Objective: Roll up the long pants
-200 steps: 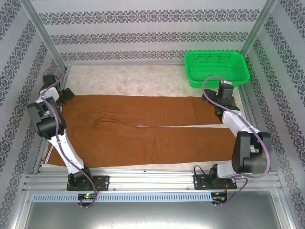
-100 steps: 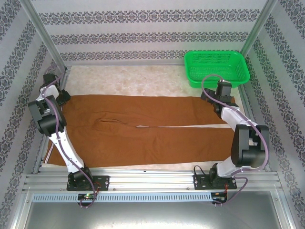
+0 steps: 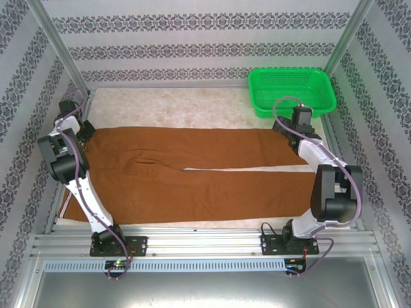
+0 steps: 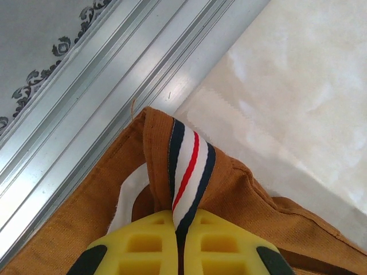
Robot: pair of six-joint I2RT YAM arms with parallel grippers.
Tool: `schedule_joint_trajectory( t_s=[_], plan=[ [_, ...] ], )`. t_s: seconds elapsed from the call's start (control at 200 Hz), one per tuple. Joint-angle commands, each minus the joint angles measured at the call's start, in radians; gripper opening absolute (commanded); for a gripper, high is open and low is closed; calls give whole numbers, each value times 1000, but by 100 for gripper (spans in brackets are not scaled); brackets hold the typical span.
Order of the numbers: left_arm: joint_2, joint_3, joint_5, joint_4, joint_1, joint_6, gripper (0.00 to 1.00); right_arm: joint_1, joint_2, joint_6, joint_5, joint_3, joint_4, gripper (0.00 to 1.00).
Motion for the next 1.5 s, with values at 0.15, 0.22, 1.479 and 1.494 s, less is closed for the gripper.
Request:
schedule_joint_trajectory(
  t_s=[0.15, 0.22, 1.479, 1.494],
  plan=[
    [-34, -33, 28, -27, -1, -15, 0, -154, 162, 84, 95, 256, -336, 98],
    [-38, -36, 30, -28, -5, -11, 0, -190, 203, 96, 63, 296, -368, 98],
    [-19, -3, -4, -103, -38, 60, 0, -275, 803, 88, -222, 952, -778, 0],
    [-20, -1, -5, -103, -39, 58, 0, -274, 800, 89, -218, 950, -779, 0]
  ],
)
